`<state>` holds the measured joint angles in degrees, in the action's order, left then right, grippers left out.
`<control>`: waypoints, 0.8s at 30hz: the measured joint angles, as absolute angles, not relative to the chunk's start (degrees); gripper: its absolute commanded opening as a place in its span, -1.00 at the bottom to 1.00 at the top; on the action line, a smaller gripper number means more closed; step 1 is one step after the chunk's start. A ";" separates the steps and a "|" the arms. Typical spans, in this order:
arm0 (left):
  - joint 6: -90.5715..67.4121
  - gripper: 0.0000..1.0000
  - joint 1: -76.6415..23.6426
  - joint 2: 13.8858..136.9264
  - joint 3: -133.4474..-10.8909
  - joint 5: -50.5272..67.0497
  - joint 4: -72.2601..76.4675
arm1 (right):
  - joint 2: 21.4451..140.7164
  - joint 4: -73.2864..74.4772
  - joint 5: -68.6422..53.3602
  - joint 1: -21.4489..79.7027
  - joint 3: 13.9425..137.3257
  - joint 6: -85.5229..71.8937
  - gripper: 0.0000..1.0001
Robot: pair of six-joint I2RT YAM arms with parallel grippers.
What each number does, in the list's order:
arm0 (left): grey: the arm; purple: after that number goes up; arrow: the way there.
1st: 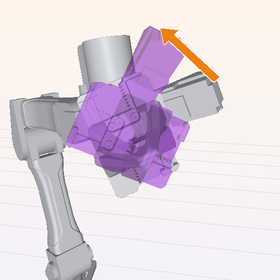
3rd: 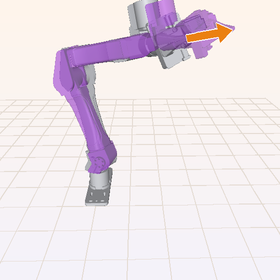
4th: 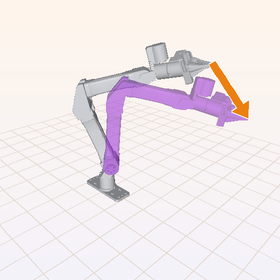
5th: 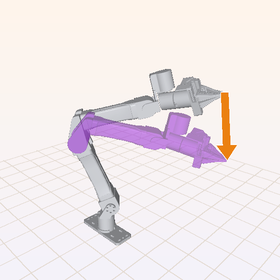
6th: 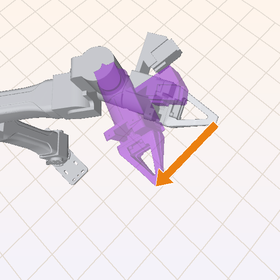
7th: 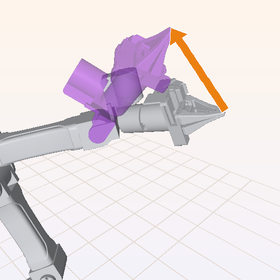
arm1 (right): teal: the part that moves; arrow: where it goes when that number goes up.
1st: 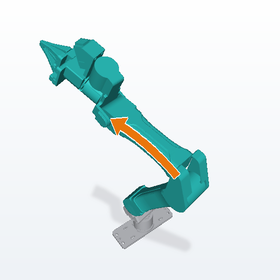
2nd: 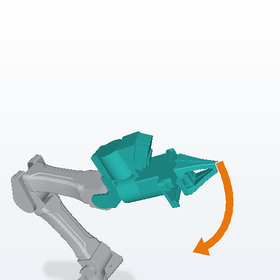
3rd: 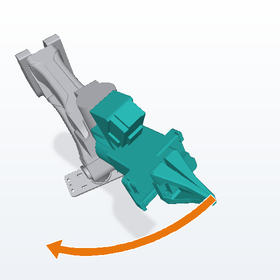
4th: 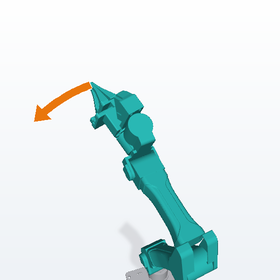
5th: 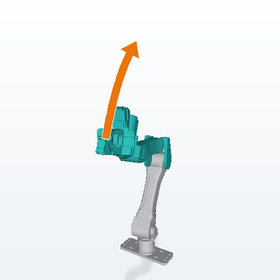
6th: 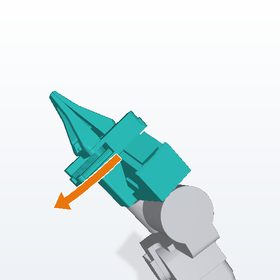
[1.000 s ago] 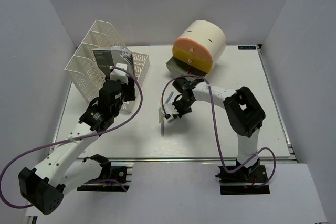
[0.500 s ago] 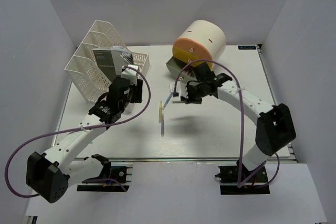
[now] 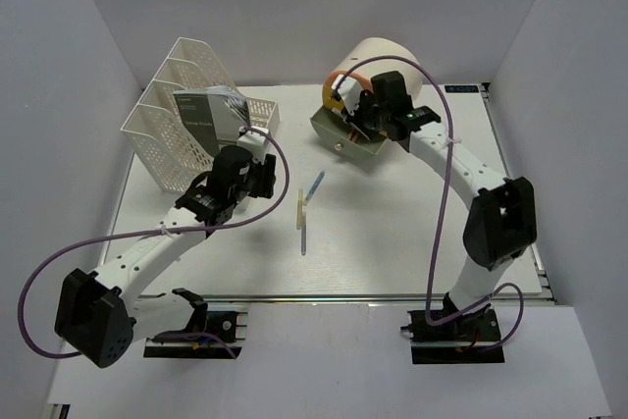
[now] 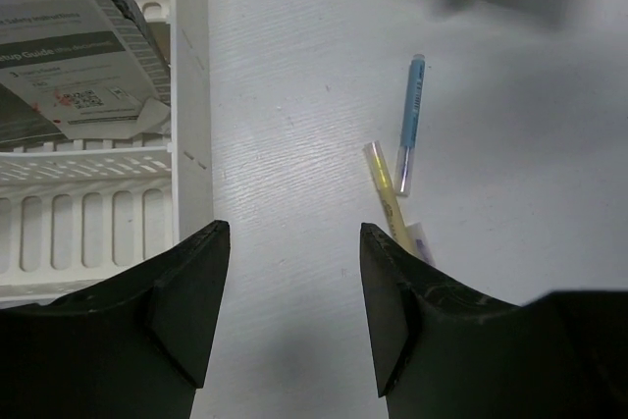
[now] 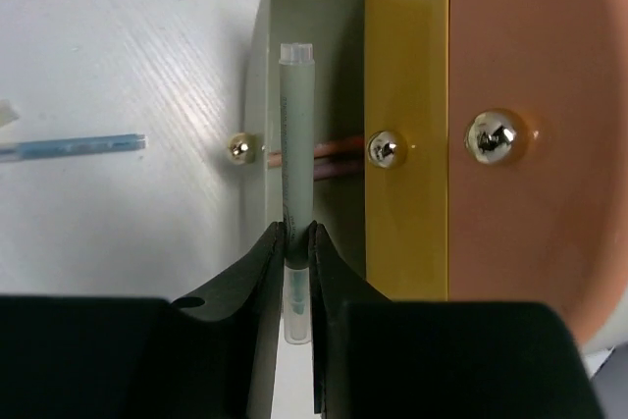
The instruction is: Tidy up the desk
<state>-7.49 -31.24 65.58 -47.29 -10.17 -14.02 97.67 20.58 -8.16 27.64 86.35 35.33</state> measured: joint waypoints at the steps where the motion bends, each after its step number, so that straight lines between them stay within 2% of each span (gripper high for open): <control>1: -7.53 0.31 -31.24 65.91 -47.29 -9.82 -14.02 | 99.53 20.29 -7.62 27.38 87.59 34.94 -0.99; 4: -7.77 0.31 -31.24 66.70 -47.29 -8.49 -13.89 | 104.03 19.90 -6.52 26.61 90.48 33.98 -0.93; 7: -8.03 0.31 -31.24 67.20 -47.29 -7.14 -13.41 | 107.85 19.81 -5.58 25.87 92.68 33.32 -0.77; 8: -8.21 0.31 -31.24 67.40 -47.29 -6.57 -13.28 | 108.97 19.81 -5.30 25.58 93.19 33.17 -0.62; 12: -9.06 0.30 -31.24 68.47 -47.27 -4.14 -12.32 | 111.59 19.86 -4.80 24.73 94.11 32.69 -0.34; 16: -10.20 0.28 -31.29 69.78 -47.07 -1.26 -11.16 | 111.90 19.99 -5.15 24.10 94.17 32.18 -0.28; 18: -10.74 0.26 -31.48 70.63 -46.81 -0.30 -10.66 | 111.81 19.94 -6.22 23.88 94.28 31.55 -0.28; 22: -12.62 0.06 -32.12 74.24 -46.81 1.08 -10.22 | 107.74 19.92 -10.96 23.27 90.80 28.58 -0.49; 23: -13.28 0.00 -32.12 75.31 -46.81 1.39 -10.24 | 104.99 19.94 -13.30 23.05 88.42 27.31 -0.65; 24: -14.02 -0.05 -32.14 76.36 -46.83 1.63 -10.26 | 101.51 19.49 -15.77 22.85 85.58 25.85 -0.93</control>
<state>-14.02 -32.14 76.36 -46.83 1.63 -10.26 101.51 19.49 -15.77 22.85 85.58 25.85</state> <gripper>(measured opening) 0.516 0.203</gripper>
